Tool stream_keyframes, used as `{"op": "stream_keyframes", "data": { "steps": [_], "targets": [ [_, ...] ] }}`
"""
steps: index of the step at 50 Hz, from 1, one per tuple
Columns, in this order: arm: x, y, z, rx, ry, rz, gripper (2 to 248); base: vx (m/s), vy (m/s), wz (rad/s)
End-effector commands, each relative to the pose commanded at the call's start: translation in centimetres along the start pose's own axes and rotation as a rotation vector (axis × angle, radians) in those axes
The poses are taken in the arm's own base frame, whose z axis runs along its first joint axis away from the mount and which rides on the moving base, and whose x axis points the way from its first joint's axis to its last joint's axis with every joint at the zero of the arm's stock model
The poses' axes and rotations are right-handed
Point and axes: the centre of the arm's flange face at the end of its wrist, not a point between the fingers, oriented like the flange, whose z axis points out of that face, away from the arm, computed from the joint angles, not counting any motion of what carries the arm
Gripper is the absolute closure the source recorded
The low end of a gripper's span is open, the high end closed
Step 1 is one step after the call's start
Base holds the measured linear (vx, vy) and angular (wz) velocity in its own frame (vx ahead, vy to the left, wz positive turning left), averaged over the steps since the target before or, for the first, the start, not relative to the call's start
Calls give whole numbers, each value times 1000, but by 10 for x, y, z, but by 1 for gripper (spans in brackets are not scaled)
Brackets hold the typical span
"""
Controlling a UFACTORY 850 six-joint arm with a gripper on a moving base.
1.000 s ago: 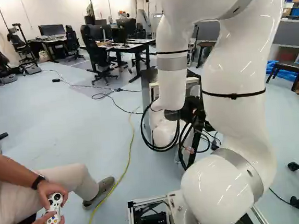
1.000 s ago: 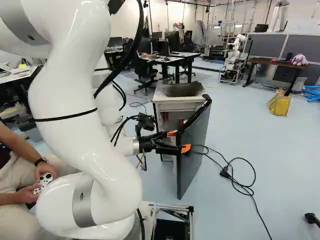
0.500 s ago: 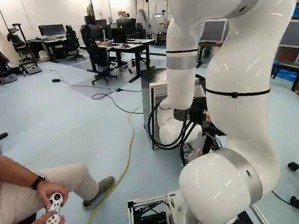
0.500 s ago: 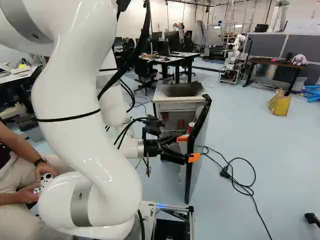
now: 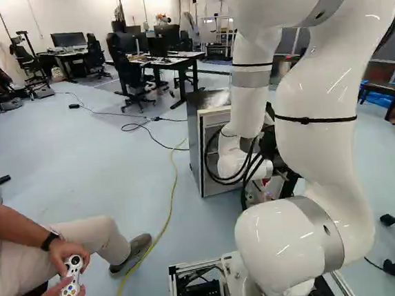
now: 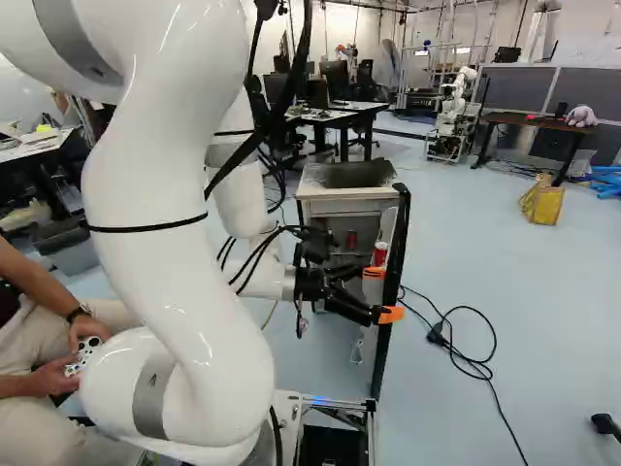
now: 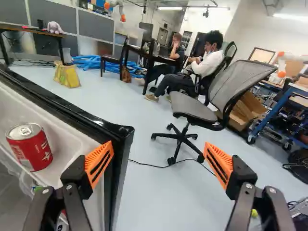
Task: Grab a drink from the fridge
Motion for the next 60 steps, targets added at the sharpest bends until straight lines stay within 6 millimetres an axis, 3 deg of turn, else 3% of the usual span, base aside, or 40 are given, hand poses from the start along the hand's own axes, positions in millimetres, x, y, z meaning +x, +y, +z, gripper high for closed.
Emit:
{"op": "stream_keyframes", "data": {
  "steps": [60],
  "targets": [
    [30,-35,115,-313,-42,182,3,0,0,0]
  ]
}}
